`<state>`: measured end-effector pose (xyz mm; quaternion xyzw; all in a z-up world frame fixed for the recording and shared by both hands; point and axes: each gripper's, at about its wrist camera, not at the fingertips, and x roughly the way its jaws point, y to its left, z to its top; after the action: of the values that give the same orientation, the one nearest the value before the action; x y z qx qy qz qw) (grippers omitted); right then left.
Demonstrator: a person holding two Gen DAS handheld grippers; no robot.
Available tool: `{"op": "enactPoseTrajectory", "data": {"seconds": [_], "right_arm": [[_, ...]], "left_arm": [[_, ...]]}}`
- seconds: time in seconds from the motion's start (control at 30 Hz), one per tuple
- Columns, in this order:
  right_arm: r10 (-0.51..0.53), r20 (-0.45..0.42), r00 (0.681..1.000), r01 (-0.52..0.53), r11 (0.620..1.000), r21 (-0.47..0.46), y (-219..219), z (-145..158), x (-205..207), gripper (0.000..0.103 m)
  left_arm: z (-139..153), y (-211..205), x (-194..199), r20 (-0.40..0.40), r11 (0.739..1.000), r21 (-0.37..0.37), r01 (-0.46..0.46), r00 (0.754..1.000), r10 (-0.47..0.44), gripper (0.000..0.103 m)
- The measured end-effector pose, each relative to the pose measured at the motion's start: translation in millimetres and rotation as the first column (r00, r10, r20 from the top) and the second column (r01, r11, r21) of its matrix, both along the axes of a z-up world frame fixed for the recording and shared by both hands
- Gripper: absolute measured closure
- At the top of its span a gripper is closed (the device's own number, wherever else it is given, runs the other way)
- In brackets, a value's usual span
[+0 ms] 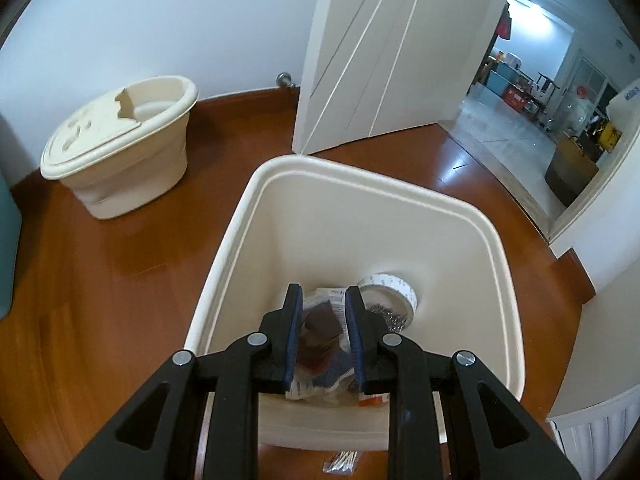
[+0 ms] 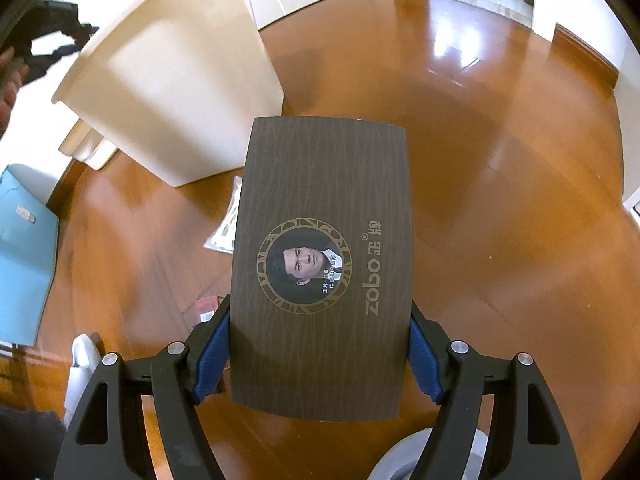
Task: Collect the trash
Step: 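Carry the red bottle over the wastebasket and open the left tool to drop it, then drop the zobo box into the wastebasket with the right tool while the left returns to the pile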
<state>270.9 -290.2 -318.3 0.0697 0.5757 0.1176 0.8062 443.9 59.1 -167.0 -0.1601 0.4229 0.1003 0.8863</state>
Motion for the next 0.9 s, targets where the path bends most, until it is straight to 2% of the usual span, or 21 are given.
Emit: {"op": "enactPoseTrajectory", "data": {"seconds": [0.17,0.27,0.37,0.5,0.6,0.7,0.9], "right_arm": [[-0.009,0.052,0.999,0.009,1.000,0.010,-1,21,8,0.026],[-0.015,0.129,0.991,0.013,1.000,0.017,-3,49,20,0.026],[-0.017,0.216,0.976,0.011,0.999,0.031,-5,83,38,0.026],[-0.018,0.322,0.946,0.000,0.998,0.056,-2,128,62,0.026],[-0.018,0.386,0.922,-0.011,0.997,0.073,6,157,81,0.026],[-0.007,0.444,0.896,-0.033,0.996,0.082,17,182,98,0.026],[0.060,0.513,0.856,-0.142,0.982,0.123,70,226,147,0.026]], "left_arm": [[20,-2,-23,0.050,1.000,0.012,0.014,0.999,-0.015,0.076],[31,4,-50,0.089,1.000,-0.005,-0.008,0.996,0.008,0.076],[24,6,-85,0.079,0.999,-0.027,-0.033,0.996,0.035,0.076],[-12,6,-130,-0.007,0.991,-0.077,-0.107,0.994,0.106,0.076],[-55,6,-152,-0.129,0.981,-0.118,-0.154,0.982,0.139,0.076],[-87,4,-167,-0.221,0.975,-0.137,-0.174,0.965,0.142,0.076],[-129,-5,-185,-0.332,0.974,-0.146,-0.174,0.936,0.117,0.076]]}}
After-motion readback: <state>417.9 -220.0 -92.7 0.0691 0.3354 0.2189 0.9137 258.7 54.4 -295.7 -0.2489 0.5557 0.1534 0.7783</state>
